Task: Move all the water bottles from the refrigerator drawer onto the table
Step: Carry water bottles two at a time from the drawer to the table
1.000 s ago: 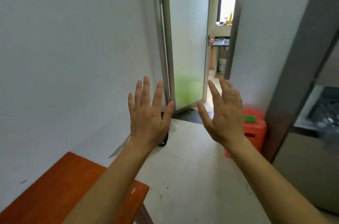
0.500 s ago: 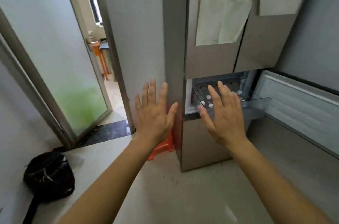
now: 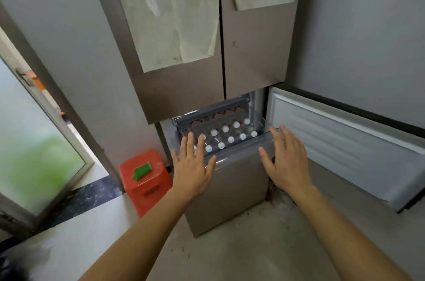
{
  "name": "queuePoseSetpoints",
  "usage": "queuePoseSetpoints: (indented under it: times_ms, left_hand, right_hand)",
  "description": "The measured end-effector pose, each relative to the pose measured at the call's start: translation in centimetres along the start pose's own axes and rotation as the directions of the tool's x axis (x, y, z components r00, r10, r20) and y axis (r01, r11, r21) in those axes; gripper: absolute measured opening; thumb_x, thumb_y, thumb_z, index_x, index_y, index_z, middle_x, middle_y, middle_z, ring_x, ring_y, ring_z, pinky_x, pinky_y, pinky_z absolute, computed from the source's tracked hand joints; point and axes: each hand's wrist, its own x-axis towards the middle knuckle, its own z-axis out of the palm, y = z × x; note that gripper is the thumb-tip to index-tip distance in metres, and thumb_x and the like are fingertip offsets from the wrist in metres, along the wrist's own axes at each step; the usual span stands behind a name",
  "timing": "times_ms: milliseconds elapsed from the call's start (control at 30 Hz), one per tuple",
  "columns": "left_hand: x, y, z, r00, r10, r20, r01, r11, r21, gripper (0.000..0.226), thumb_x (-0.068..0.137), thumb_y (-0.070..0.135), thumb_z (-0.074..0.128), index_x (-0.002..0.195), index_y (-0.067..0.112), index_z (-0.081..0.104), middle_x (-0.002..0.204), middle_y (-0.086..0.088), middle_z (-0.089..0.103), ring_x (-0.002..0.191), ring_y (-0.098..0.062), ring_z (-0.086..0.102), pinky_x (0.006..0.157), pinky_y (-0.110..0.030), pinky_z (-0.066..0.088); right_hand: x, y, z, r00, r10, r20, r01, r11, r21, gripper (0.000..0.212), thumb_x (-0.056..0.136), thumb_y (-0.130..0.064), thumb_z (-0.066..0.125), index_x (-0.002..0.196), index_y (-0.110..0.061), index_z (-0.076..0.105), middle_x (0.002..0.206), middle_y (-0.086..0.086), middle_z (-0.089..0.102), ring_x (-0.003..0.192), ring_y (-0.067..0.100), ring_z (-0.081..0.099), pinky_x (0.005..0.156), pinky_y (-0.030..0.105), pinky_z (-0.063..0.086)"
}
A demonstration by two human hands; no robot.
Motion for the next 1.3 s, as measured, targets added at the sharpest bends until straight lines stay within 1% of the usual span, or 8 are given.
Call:
queuePoseSetpoints:
  times_ms: [367,567,767,867,967,1067,1200,1300]
  left_hand:
    - [8.9,1.1,6.6,0.985,-0.13,0.113,0.123,0.99,0.066,0.074,0.099,0.063,0.017,0.158,0.023,-0.002,0.166,-0.008,-0.009,0.152,-0.027,-0.009,0.122,-0.053,0.006]
    - [15.3,0.7,11.8,0.971,-0.129,0.2,0.136,0.99,-0.023,0.072,0.1,0.059,0.025,0.159,0.021,0.003,0.166,-0.01,-0.004,0.152,-0.029,-0.002,0.121,-0.053,0.01]
    - [22.2,0.4,16.3,0.958,-0.086,0.275,0.108,0.992,-0.065,0.074,0.099,0.055,0.036,0.157,0.019,0.008,0.164,-0.015,0.008,0.148,-0.035,0.015,0.115,-0.053,0.028]
    - [25.1,0.0,17.8,0.932,-0.123,0.342,0.183,0.972,-0.149,0.075,0.097,0.049,0.048,0.156,0.021,0.012,0.161,-0.016,0.016,0.144,-0.036,0.024,0.11,-0.05,0.036]
    - [26.8,-0.5,18.8,0.893,-0.198,0.403,0.308,0.924,-0.228,0.079,0.095,0.043,0.055,0.157,0.022,0.011,0.159,-0.018,0.02,0.142,-0.037,0.027,0.11,-0.045,0.037]
    - [28.5,-0.8,19.5,0.874,-0.201,0.442,0.335,0.908,-0.25,0.076,0.096,0.039,0.056,0.157,0.024,0.014,0.158,-0.017,0.022,0.141,-0.039,0.028,0.108,-0.045,0.037]
    - [29.7,-0.5,20.6,0.871,-0.255,0.42,0.388,0.882,-0.269,0.067,0.098,0.041,0.053,0.155,0.028,0.021,0.156,-0.014,0.028,0.136,-0.039,0.034,0.106,-0.044,0.04]
    - [29.9,0.0,21.5,0.851,-0.294,0.436,0.423,0.875,-0.236,0.066,0.097,0.039,0.055,0.155,0.028,0.025,0.154,-0.016,0.033,0.135,-0.04,0.035,0.104,-0.047,0.043]
  right_hand:
    - [12.5,5.4,8.0,0.972,-0.078,0.22,0.062,0.995,0.081,0.069,0.099,-0.054,0.043,0.156,-0.019,0.024,0.16,0.012,0.03,0.146,0.029,0.028,0.118,0.046,0.027]
    - [17.4,7.5,13.7,0.927,-0.096,0.361,0.087,0.995,0.04,0.068,0.098,-0.049,0.051,0.154,-0.016,0.03,0.154,0.013,0.04,0.138,0.032,0.041,0.109,0.044,0.039]
    - [23.4,9.8,18.2,0.879,-0.034,0.475,0.039,0.999,-0.002,0.06,0.097,-0.045,0.055,0.146,-0.014,0.04,0.141,0.016,0.048,0.125,0.035,0.049,0.094,0.042,0.048]
    - [25.8,10.8,20.4,0.852,0.013,0.524,-0.028,0.999,0.021,0.06,0.097,-0.042,0.056,0.148,-0.014,0.039,0.142,0.018,0.046,0.127,0.037,0.047,0.097,0.044,0.047]
    - [27.2,11.3,22.2,0.813,0.052,0.58,-0.098,0.994,0.048,0.064,0.097,-0.039,0.058,0.151,-0.014,0.036,0.146,0.019,0.043,0.131,0.039,0.045,0.103,0.047,0.044]
    - [28.5,12.1,24.1,0.776,0.033,0.63,-0.11,0.99,0.084,0.061,0.095,-0.033,0.061,0.149,-0.012,0.04,0.144,0.019,0.048,0.127,0.038,0.05,0.103,0.045,0.045]
    - [30.3,13.2,26.8,0.742,-0.042,0.669,-0.057,0.99,0.126,0.056,0.093,-0.03,0.062,0.146,-0.019,0.046,0.137,0.017,0.053,0.118,0.037,0.057,0.094,0.043,0.05]
    - [31.8,13.6,28.6,0.675,-0.112,0.729,0.003,0.989,0.149,0.062,0.093,-0.034,0.061,0.151,-0.029,0.038,0.144,0.014,0.048,0.126,0.036,0.052,0.095,0.046,0.05]
